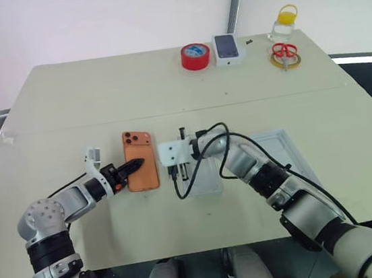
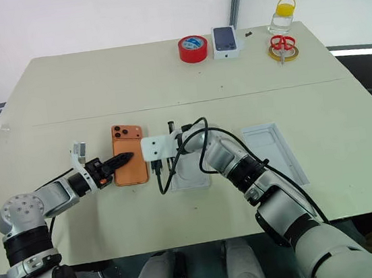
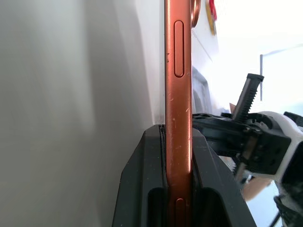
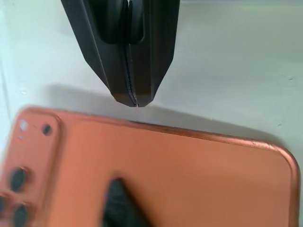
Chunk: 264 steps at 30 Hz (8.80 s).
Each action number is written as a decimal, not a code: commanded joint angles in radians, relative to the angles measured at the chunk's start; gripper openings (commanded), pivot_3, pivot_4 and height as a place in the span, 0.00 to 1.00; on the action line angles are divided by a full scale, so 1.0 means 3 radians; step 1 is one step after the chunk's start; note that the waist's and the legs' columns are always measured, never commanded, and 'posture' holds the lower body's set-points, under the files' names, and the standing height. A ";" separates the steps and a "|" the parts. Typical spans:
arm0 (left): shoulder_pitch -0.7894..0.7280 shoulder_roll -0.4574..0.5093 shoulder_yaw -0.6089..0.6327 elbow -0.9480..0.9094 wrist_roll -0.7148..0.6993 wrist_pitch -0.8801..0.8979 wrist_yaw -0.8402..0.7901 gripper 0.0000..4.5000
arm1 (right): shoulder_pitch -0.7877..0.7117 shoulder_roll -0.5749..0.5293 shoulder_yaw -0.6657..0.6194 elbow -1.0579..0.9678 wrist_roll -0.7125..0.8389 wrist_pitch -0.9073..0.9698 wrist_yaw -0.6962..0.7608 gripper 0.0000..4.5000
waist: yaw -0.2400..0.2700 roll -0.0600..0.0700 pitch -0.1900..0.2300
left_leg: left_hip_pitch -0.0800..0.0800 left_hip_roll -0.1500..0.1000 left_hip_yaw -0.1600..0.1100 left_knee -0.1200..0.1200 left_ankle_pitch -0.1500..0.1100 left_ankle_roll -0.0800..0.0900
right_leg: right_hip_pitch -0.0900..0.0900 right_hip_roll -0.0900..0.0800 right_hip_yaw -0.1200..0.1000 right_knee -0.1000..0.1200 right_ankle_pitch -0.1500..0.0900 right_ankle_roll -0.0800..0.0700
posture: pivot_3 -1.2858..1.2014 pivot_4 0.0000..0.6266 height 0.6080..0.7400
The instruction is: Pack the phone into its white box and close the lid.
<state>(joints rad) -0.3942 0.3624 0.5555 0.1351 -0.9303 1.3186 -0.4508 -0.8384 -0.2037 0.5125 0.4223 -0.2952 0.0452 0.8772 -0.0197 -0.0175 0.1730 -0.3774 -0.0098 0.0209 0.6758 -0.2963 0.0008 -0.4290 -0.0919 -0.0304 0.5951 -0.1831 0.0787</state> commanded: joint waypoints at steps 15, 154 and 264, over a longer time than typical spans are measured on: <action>-0.0176 -0.0136 0.0227 -0.0275 -0.0743 0.0179 0.0357 0.01 | 0.0775 -0.0625 -0.0979 -0.1756 0.1284 0.1019 0.0397 0.00 | 0.0020 -0.0002 0.0002 | -0.0045 -0.0017 -0.0002 0.0007 -0.0003 0.0007 | -0.0036 -0.0017 -0.0004 0.0001 0.0007 0.0008 | 0.52 0.24 1.00; -0.1446 -0.1215 -0.0817 0.0416 0.0032 0.0486 0.1172 0.52 | 0.1695 -0.1876 -0.1628 -0.1234 0.1374 -0.0235 0.0315 0.80 | 0.0107 -0.0030 0.0021 | -0.0040 -0.0017 -0.0004 0.0026 -0.0005 0.0015 | -0.0014 -0.0005 -0.0004 -0.0007 0.0001 0.0017 | 0.52 0.24 1.00; -0.0524 0.0021 -0.2216 -0.0013 0.2185 -0.3400 -0.1896 0.12 | 0.2329 -0.2812 -0.2226 -0.0722 0.1445 -0.0382 0.0445 0.12 | 0.0101 -0.0023 0.0018 | -0.0032 -0.0024 0.0002 0.0033 -0.0012 0.0030 | -0.0006 -0.0016 0.0000 -0.0003 -0.0003 0.0016 | 0.52 0.24 1.00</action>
<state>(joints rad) -0.5466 0.3573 -0.1390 0.1808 -0.2329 0.3020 -0.9949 -0.1109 -1.0595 -0.1005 0.2527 0.0508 -0.1552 0.9979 0.0107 -0.0244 0.1785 -0.3869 -0.0162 0.0217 0.6856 -0.2998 0.0099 -0.4309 -0.0966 -0.0303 0.5942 -0.1839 0.0834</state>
